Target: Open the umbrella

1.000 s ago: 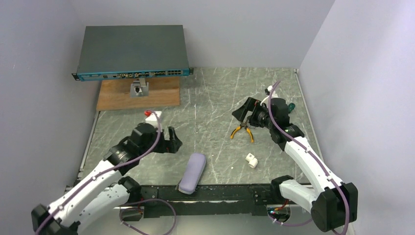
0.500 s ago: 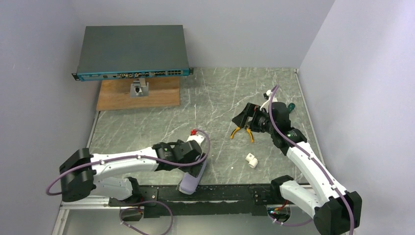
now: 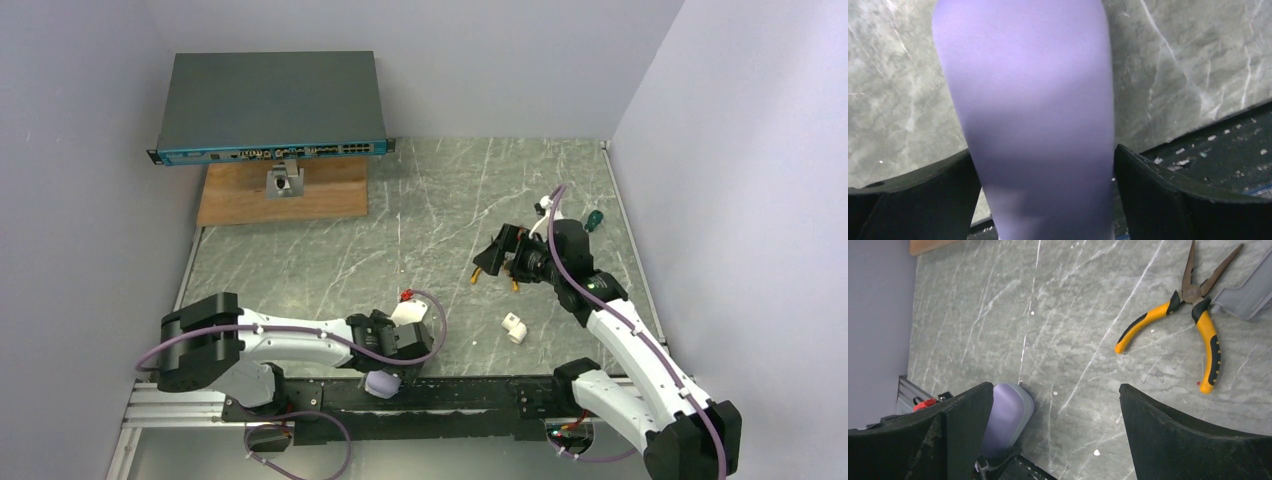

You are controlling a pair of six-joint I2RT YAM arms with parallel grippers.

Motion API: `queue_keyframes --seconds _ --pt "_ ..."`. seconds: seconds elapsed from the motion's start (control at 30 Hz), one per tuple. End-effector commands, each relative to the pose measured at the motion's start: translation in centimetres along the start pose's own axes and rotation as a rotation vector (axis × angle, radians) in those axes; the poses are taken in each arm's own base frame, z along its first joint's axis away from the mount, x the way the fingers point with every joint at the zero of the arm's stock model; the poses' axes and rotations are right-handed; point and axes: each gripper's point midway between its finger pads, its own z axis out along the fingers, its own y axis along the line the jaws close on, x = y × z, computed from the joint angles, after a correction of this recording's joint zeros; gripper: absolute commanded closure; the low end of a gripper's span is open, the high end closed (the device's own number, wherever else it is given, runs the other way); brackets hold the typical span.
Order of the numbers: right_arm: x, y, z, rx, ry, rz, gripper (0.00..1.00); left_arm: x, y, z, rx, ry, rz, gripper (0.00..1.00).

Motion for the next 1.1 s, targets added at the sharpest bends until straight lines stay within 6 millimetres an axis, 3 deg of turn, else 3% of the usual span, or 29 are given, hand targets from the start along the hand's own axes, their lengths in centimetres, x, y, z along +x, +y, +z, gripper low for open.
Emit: queue_keyframes --seconds 0.0,0.17,0.33,0.57,0.77,0.93,1.07 --pt "1.1 0.5 0.0 -0.041 0.026 -0.001 0.02 1.0 -0.4 1.0 -0.02 0.007 -0.04 0.04" --pt "2.1 0.5 0.2 -0.053 0.056 -0.002 0.03 0.7 -1.3 0.6 0.008 -0.009 -0.05 0.24" --pt "3.0 1.8 0.5 -0.122 0.111 0.048 0.02 -2.0 -1.9 -2.3 0.045 -0.096 -0.059 0.33" --pt "3.5 5.4 -0.2 -0.236 0.167 0.139 0.0 -6.4 -3.0 -6.9 0.175 -0.263 -0.076 0.34" --pt "5.2 8.9 -0.4 -0.337 0.216 0.168 0.0 -9.2 -4.2 -10.5 0.294 -0.368 -0.09 0.36" --pt "7.1 11.9 -0.4 -0.397 0.274 0.155 0.0 -10.7 -4.7 -12.3 0.343 -0.423 -0.092 0.35" --pt "8.4 13.2 -0.1 -0.399 0.308 0.153 0.0 -11.4 -5.2 -13.1 0.369 -0.449 -0.098 0.36"
